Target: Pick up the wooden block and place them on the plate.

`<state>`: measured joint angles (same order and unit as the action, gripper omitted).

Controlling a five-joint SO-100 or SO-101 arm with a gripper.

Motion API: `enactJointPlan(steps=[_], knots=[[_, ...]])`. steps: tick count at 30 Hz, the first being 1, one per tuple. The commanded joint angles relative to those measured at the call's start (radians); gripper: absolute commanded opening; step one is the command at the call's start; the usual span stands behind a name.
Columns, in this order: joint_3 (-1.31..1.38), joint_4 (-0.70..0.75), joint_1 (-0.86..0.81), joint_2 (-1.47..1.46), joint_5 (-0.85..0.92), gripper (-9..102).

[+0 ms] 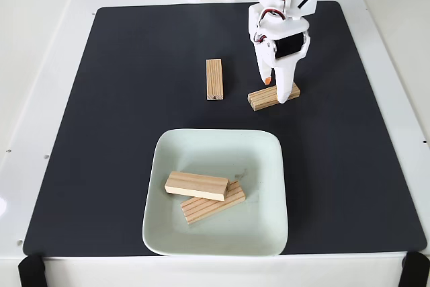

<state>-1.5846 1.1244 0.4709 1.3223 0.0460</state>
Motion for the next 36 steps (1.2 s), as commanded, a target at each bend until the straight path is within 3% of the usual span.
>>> enactJointPlan(steps=[1,6,10,18,22,31,36], knots=[[0.038,0.0,-0.009,-0.005,0.006,20],[0.034,-0.008,-0.011,-0.008,0.014,16],[0.034,-0.008,-0.005,-0.008,0.008,-2],[0.054,-0.011,0.002,0.018,0.008,0],[0.104,-0.02,0.008,0.166,0.006,0],[-0.179,-0.276,0.012,0.572,0.006,0],[-0.1,-0.298,-0.048,0.555,0.003,0]])
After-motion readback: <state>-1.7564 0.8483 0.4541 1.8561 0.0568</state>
